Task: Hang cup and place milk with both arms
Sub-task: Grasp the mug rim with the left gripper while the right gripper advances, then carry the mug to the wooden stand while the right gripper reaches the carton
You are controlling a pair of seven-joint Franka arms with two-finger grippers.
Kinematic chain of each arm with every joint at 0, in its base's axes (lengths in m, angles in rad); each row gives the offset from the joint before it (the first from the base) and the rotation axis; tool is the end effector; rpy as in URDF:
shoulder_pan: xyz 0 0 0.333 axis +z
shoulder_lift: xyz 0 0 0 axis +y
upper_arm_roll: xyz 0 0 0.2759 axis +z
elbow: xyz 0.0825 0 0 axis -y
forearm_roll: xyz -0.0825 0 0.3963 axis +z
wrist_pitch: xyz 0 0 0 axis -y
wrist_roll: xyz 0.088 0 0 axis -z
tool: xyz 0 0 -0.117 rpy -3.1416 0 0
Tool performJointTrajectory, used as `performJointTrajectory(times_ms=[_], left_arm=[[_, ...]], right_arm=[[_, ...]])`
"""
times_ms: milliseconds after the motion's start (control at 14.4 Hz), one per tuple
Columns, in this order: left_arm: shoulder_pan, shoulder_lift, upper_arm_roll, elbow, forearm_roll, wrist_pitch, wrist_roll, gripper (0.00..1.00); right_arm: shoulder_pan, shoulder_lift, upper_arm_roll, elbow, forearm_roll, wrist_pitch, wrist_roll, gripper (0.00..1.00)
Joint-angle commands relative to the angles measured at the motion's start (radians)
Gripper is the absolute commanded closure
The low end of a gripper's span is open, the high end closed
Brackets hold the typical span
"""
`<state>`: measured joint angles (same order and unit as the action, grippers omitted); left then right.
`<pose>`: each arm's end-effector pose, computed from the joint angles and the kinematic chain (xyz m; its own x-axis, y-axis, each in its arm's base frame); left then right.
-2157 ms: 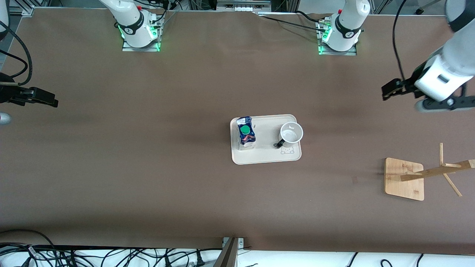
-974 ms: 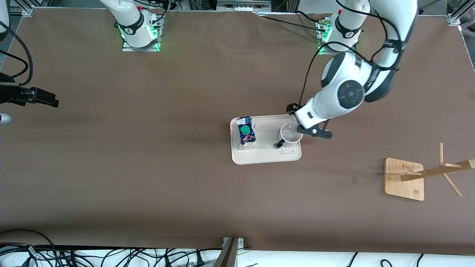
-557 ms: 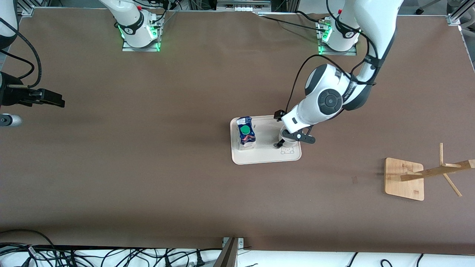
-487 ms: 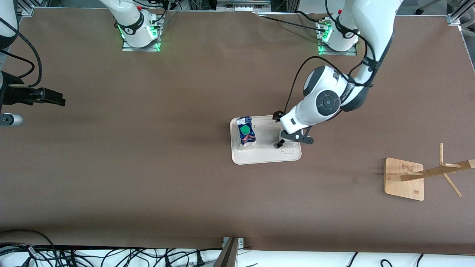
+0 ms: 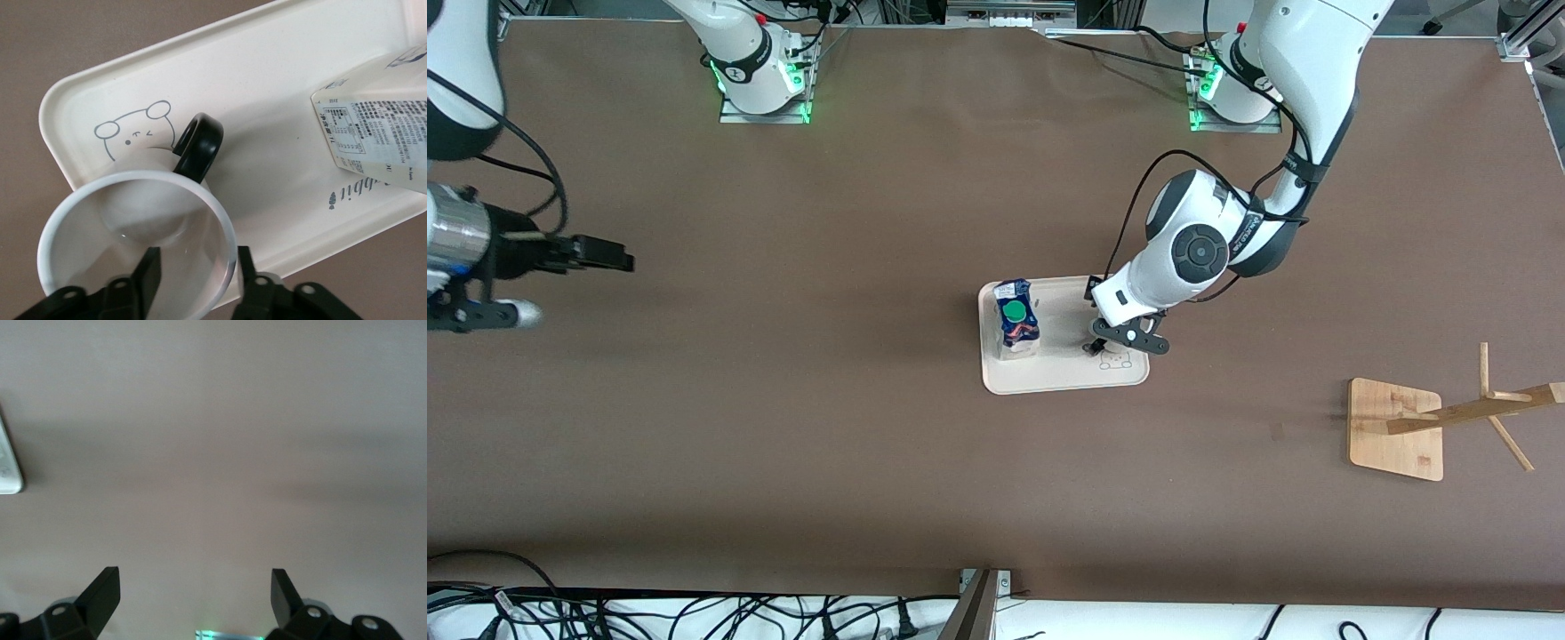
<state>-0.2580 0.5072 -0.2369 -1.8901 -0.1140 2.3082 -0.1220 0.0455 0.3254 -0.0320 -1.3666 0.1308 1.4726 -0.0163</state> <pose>0.5398 -0.2943 0.1829 0.9556 -0.2731 -0.1108 -0.2511 -0.9513 0.1786 0.6299 0.0273 0.4697 0.9758 0.0416 -0.2148 0.0152 -0.9923 -0.1228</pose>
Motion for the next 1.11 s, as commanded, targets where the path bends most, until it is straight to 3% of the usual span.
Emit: performJointTrajectory(times_ms=[0,70,417,1043], left_arm=[[0.003,0.005,0.001,0.014,0.016,0.005,0.053,0.94],[0.006,0.002,0.001,0.014,0.016,0.005,0.061,1.0],[0.026,-0.042,0.001,0.017,0.013,-0.004,0.053,1.0],[0.289,-0.271,0.014,0.022,0.0,-0.15,0.048,1.0]], right_arm=[[0.042,0.047,0.0,0.012,0.056,0.061,0.024,0.0],[0.054,0.061,0.0,0.012,0.076,0.08,0.025,0.0],[0.066,0.115,0.0,0.014,0.233,0.141,0.062,0.0],[0.209,0.138,0.0,0.012,0.237,0.248,0.269,0.0]])
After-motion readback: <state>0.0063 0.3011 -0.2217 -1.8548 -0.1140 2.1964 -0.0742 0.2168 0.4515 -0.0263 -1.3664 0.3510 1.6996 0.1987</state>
